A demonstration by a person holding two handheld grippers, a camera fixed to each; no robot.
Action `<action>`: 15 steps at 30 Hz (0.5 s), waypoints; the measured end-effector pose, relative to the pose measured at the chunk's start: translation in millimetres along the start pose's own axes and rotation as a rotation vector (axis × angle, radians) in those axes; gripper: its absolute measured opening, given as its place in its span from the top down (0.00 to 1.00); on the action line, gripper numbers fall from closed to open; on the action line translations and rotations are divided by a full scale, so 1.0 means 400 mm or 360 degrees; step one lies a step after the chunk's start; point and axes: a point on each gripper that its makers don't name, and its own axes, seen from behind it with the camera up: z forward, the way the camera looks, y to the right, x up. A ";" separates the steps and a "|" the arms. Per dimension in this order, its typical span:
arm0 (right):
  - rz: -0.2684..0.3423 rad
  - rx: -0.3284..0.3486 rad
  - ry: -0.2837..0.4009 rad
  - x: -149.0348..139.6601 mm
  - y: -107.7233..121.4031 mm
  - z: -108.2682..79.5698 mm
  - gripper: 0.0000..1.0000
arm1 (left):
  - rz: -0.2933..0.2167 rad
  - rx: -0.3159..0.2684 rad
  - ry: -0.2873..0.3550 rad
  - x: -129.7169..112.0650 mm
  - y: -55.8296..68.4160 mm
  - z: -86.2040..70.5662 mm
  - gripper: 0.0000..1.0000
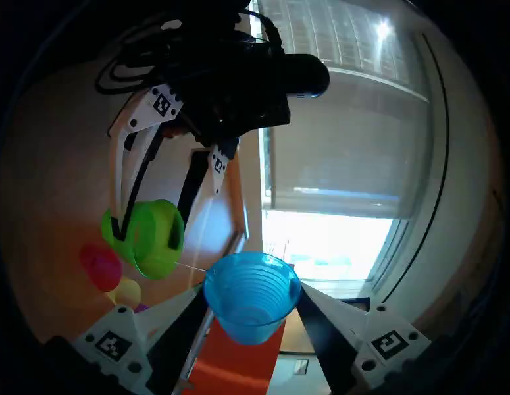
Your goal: Pour water
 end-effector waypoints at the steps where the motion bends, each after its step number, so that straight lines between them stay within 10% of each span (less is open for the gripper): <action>1: 0.0000 0.0000 0.0000 0.000 0.000 0.000 0.09 | 0.0001 0.0000 0.0000 0.000 0.000 0.000 0.13; 15: -0.0003 -0.0002 0.0004 0.008 -0.001 -0.005 0.09 | 0.0003 0.0003 0.0001 0.004 0.001 -0.001 0.13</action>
